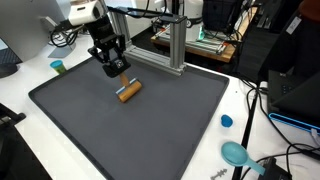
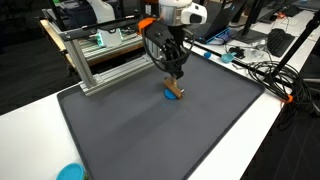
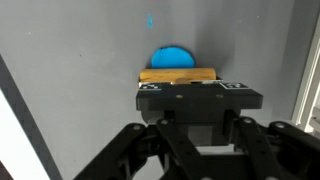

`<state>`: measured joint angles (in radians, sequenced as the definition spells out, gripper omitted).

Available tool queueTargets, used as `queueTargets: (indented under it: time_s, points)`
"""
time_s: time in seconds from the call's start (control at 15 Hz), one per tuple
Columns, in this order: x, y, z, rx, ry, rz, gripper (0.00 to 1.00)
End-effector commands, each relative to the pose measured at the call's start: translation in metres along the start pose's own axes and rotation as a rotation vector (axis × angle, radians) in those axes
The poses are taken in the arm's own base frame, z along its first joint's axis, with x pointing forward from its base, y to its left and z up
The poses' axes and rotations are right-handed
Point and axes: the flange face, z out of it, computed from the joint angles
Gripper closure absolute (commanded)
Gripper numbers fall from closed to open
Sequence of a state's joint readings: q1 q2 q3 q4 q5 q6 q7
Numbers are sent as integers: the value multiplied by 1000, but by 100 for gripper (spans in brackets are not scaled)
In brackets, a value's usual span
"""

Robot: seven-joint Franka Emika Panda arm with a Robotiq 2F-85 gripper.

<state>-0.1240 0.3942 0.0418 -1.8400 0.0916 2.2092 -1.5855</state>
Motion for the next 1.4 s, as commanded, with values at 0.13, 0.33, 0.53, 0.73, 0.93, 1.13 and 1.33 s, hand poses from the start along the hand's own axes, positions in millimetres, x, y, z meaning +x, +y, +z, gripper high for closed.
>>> queueTargets:
  time_s: [0.13, 0.33, 0.53, 0.73, 0.93, 1.13, 1.33]
  points:
    - [-28, -3, 26, 64, -58, 43, 78]
    - [-22, -3, 35, 66, -51, 41, 78]
    - [-23, -3, 41, 74, -83, 58, 78]
    - [-29, -6, 46, 92, -124, 97, 78]
    - [-30, -9, 48, 104, -148, 118, 78]
    - [-30, -10, 50, 110, -167, 130, 78]
    - [-30, -9, 51, 103, -186, 153, 78]
